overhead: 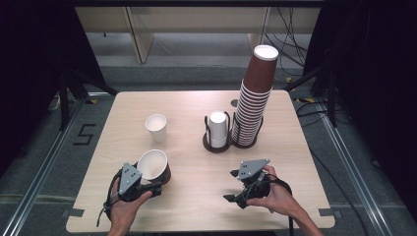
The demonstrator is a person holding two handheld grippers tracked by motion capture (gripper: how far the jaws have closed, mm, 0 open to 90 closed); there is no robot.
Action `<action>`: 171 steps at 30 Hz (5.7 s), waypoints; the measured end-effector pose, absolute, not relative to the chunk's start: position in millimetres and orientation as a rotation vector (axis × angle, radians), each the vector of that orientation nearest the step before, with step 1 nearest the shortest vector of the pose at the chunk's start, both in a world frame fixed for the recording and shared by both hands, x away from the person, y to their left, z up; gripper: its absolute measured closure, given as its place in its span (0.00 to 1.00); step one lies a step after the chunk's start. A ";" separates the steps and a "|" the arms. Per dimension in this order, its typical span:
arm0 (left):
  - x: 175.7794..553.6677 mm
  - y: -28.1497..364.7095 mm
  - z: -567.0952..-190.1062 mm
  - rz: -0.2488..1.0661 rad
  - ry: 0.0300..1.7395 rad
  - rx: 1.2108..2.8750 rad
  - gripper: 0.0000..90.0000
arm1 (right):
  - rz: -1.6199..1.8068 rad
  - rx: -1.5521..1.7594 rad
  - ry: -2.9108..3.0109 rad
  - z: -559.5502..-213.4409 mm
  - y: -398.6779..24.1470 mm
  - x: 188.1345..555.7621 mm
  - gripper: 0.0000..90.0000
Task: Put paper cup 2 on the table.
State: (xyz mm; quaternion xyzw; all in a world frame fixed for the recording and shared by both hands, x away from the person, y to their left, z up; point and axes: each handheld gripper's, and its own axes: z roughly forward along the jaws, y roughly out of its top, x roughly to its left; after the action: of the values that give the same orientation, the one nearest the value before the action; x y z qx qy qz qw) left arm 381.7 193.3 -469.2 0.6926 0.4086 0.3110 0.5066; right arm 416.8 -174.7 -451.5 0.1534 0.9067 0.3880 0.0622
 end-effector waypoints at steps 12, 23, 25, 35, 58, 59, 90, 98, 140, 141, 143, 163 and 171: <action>385.0 197.6 -470.6 0.764 1.014 1.663 0.15 | 1.211 0.564 2.640 -452.7 -184.0 415.2 0.19; 390.8 198.8 -471.2 0.773 1.018 1.659 0.15 | 1.235 0.607 2.597 -455.9 -190.4 410.9 0.19; 392.8 199.5 -470.5 0.779 1.029 1.662 0.15 | 1.242 0.601 2.599 -456.2 -191.0 409.9 0.19; 402.7 206.2 -464.4 0.773 1.050 1.647 0.15 | 1.251 0.598 2.590 -456.0 -194.1 405.7 0.19; 426.4 215.6 -466.8 0.818 1.141 1.645 0.14 | 1.233 0.619 2.590 -458.4 -200.5 405.2 0.18; 427.7 216.6 -467.0 0.823 1.141 1.639 0.14 | 1.229 0.621 2.592 -458.4 -200.6 405.2 0.18; 461.5 230.5 -475.9 0.867 1.263 1.630 0.14 | 1.226 0.636 2.588 -459.6 -204.4 403.6 0.19; 471.5 231.3 -478.0 0.850 1.285 1.638 0.14 | 1.224 0.626 2.589 -459.9 -204.6 403.4 0.19; 475.4 239.6 -498.0 0.764 1.326 1.692 0.16 | 1.207 0.622 2.629 -463.8 -203.2 401.8 0.19; 475.4 239.6 -498.0 0.764 1.326 1.692 0.16 | 1.210 0.615 2.630 -464.0 -203.2 402.0 0.19; 473.8 239.8 -498.6 0.751 1.327 1.712 0.16 | 1.211 0.610 2.632 -464.1 -203.3 402.0 0.19; 463.8 246.1 -503.4 0.746 1.344 1.683 0.16 | 1.207 0.616 2.630 -464.0 -204.5 401.0 0.19; 460.0 246.1 -500.9 0.729 1.339 1.699 0.16 | 1.209 0.618 2.634 -464.3 -204.0 400.2 0.19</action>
State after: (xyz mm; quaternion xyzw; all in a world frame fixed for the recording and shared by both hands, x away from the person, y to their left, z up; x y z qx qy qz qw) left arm 460.0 246.1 -500.9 0.6766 0.5335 0.2902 0.4164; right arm 400.2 -204.0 -464.3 0.2078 0.8853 0.4063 0.0892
